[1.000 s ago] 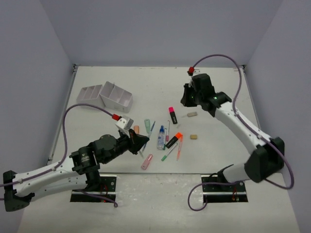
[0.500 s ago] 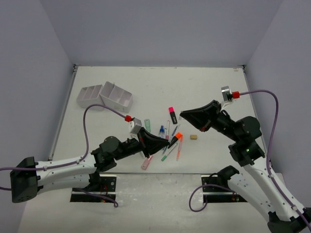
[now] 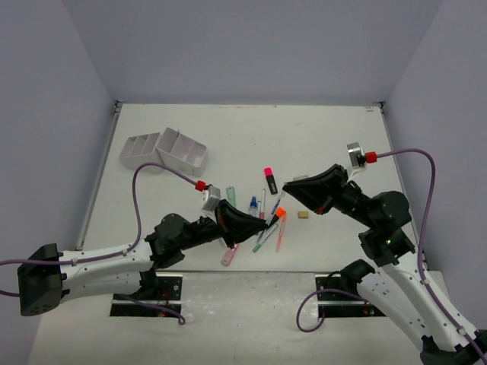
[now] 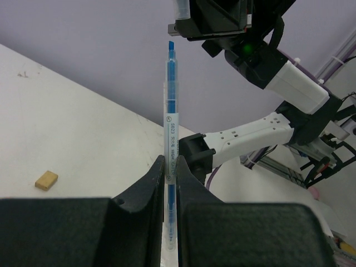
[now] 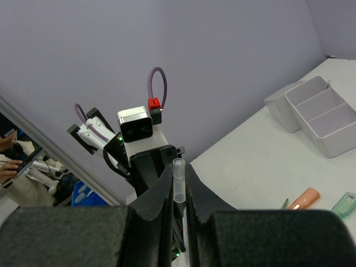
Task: Sort the stationery into containers
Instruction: Close the pen cap on the pen.
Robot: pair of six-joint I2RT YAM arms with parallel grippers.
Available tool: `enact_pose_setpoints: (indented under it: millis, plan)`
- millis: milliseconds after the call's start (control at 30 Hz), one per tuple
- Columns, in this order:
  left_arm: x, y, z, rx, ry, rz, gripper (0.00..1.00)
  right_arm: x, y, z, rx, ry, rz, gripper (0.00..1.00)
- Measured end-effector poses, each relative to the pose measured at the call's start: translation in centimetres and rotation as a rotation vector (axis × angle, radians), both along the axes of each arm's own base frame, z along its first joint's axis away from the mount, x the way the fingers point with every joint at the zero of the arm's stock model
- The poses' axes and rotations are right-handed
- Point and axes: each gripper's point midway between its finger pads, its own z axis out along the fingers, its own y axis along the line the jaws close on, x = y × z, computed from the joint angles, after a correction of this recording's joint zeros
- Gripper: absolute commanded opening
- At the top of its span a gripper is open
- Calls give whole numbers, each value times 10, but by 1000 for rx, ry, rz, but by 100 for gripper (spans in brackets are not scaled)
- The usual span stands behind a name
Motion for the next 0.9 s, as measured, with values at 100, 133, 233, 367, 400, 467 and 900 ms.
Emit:
enact_pose_setpoints:
  millis: [100,133,233,367,400,467,900]
  plan:
    - [0,0,1,-3,-2,0,0,0,0,-6,-3,9,1,0]
    - [0,0,2,-5,-2,0,0,0,0,-8,-5,14,1,0]
    - [0,-2,6,-12,-5,-6,0,1,1,-14,-11,26,3,0]
    - [0,-5,5,-7,2,-13,0,1,1,-15,-11,26,3,0]
    - [0,-6,5,-6,2,-14,0,1,1,-15,-11,26,3,0]
    - [0,-6,5,-8,1,-15,0,1,1,-15,-11,27,3,0]
    - [4,-4,20,-63,-12,6,0,-4,2,-8,12,12,16,0]
